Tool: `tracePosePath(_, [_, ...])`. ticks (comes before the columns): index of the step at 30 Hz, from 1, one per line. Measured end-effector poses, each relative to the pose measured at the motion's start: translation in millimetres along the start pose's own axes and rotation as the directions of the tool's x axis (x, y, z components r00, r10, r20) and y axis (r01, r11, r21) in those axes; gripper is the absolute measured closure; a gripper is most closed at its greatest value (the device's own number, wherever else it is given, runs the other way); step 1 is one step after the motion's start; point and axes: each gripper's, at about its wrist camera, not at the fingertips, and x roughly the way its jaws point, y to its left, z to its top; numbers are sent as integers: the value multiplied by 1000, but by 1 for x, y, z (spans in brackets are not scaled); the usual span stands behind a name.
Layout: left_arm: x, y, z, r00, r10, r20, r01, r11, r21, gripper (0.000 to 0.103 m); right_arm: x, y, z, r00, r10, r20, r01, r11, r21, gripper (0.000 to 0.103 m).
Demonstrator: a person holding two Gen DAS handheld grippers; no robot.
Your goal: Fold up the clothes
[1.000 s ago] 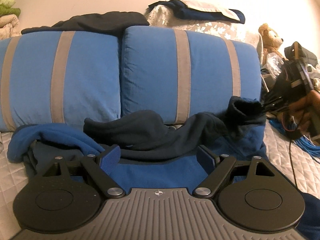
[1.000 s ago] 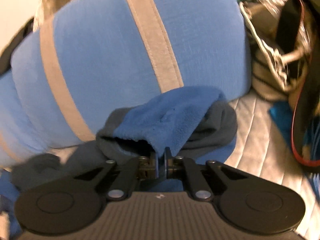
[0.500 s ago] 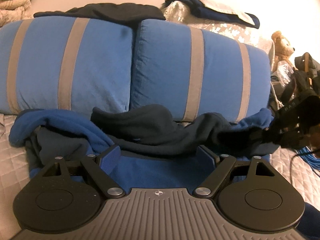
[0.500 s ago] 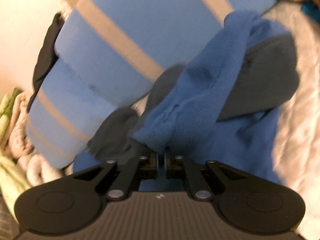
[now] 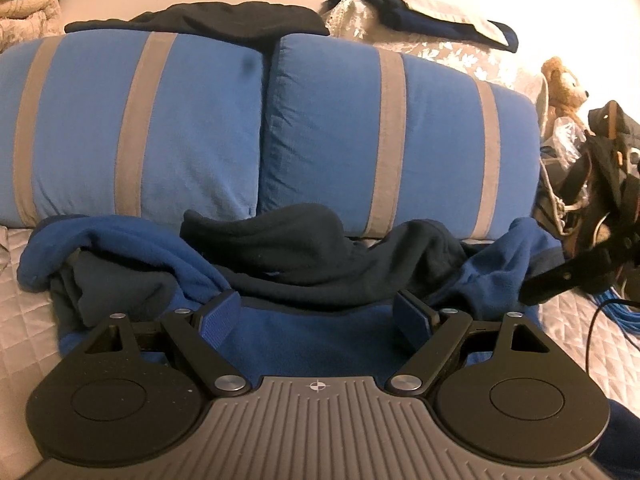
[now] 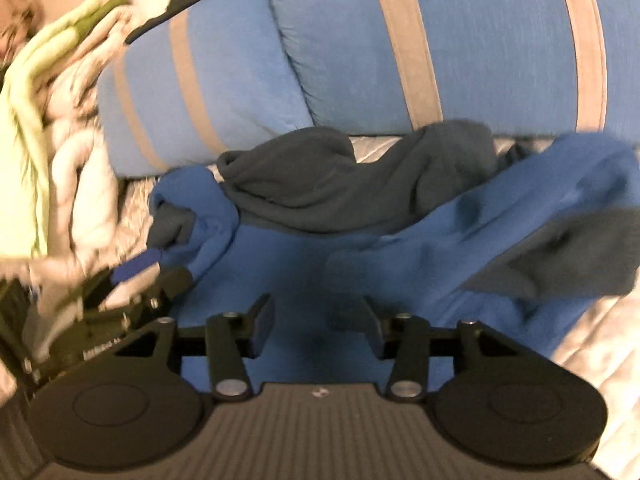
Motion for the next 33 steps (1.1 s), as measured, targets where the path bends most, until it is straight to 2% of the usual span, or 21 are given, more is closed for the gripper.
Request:
tracePosePath(2, [0,0,0,1000,1,-1,-1,1000,1,19,-9,-2,-2,998,-66,11,67,993,-97,32])
tracePosePath(4, [1,0,0,1000,0,-5,0,1000,-1,19,-17,-1,-4,989,-145,36,149,966,-212,27])
tracePosePath(7, [1,0,0,1000,2,-9,-2,1000,-5,19,-14,8,-5,974,-212,79,226,888,-400,22])
tracePosePath(8, [2,1,0,1000,3,-12,-3,1000,-9,19,-9,11,-6,971,-226,83,239,857,-457,18])
tracePosePath(10, [2,2,1,1000,6,-16,-6,1000,-17,19,1,18,-6,968,-238,84,244,794,-557,15])
tracePosePath(12, [4,4,1,1000,9,-23,-10,1000,-29,19,13,22,-6,971,-230,68,221,748,-626,15])
tracePosePath(14, [5,6,1,1000,8,-31,-9,999,-42,19,25,24,-5,976,-211,48,189,726,-661,15])
tracePosePath(15, [6,7,1,999,7,-35,-8,999,-47,19,31,23,-4,980,-198,35,170,727,-665,15])
tracePosePath(20, [6,9,1,999,-20,-38,18,998,-68,19,47,11,-11,985,-155,-72,76,775,-627,19])
tracePosePath(22, [7,8,2,999,-19,-38,17,998,-61,19,46,13,-22,984,-134,-116,28,767,-641,19])
tracePosePath(26, [7,5,1,999,-26,-46,23,998,-54,19,38,21,-49,973,-132,-191,-44,702,-711,21])
tracePosePath(29, [7,5,0,999,-23,-48,21,999,-50,19,24,29,-56,972,-169,-164,-23,624,-781,21])
tracePosePath(31, [7,5,0,998,-22,-51,19,998,-51,19,12,33,-48,978,-176,-115,14,599,-801,21])
tracePosePath(33, [8,6,0,998,-20,-55,17,998,-53,19,6,37,-37,978,-206,-41,81,551,-830,24])
